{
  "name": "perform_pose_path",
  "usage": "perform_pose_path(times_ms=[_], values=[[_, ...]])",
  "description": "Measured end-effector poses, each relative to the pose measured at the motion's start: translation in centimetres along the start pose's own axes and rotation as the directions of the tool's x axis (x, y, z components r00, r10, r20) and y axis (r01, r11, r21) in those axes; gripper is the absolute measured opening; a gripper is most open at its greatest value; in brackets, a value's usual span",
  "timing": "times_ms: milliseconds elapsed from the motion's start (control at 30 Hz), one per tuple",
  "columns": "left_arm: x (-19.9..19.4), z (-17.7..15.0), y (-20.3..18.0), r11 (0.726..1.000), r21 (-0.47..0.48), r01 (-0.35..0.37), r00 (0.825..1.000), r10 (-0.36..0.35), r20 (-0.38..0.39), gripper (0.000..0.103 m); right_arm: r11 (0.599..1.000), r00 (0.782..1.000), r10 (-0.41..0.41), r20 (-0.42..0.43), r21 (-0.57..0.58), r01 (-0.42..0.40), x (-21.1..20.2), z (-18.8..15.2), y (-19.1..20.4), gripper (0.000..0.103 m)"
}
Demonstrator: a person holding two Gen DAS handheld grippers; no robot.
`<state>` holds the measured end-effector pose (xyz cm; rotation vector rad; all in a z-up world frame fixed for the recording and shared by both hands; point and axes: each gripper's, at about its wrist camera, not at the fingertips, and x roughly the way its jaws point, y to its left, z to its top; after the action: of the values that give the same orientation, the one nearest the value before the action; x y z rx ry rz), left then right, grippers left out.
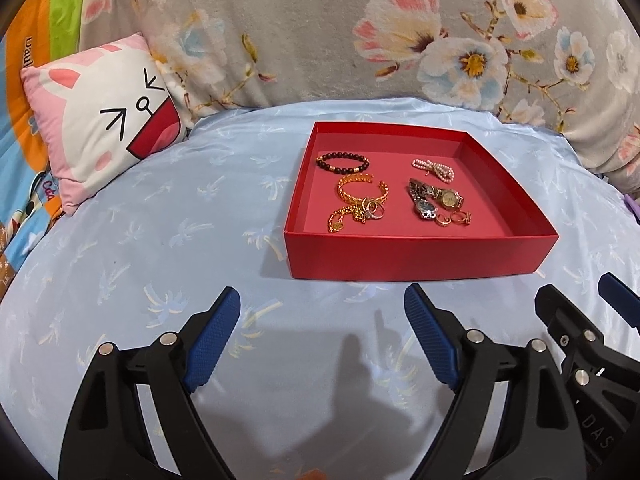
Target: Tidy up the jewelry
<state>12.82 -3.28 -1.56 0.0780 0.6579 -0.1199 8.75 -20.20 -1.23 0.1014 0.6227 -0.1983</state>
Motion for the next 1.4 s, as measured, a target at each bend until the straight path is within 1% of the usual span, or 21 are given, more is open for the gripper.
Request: perform_pose_path(times_ms=[133,267,467,600,1400], values=[[0.2,-0.3,-0.2,1.0,0.008,-0.019,1.0,0.019,0.022,0.082,1.0,1.0,-0.006,0.009,0.006,0.006,0.3,-0.4,-0.1,0.082],[0.4,-0.3,-0.2,1.0,0.011,-0.006,1.0,0.006,0.006,0.082,1.0,1.0,-0.006,0.028,0.004,0.005,0.3,-0.8,-0.1,0.082],[0.4,-0.3,-0.3,1.0,0.019,-0.014,1.0,0.014,0.005,0.082,0.999,1.0,0.014,-0.001,0.039,-0.014,0.8,-0.9,-0.5,0.082],[0.4,-0.3,0.1,1.0,0.003,0.004,1.0,-0.004,0.01,0.082,1.0,0.999,0.01,-0.037,0.017,-0.009,1.3,-1.0,-0.2,0.082],[-0.1,-0.4,0.2,0.999,0.004,-0.036,0.999,0.036,0.033,0.081,1.0,0.999,-0.002,-0.034,0.001,0.002,1.3,-1.1,0.0,0.082]])
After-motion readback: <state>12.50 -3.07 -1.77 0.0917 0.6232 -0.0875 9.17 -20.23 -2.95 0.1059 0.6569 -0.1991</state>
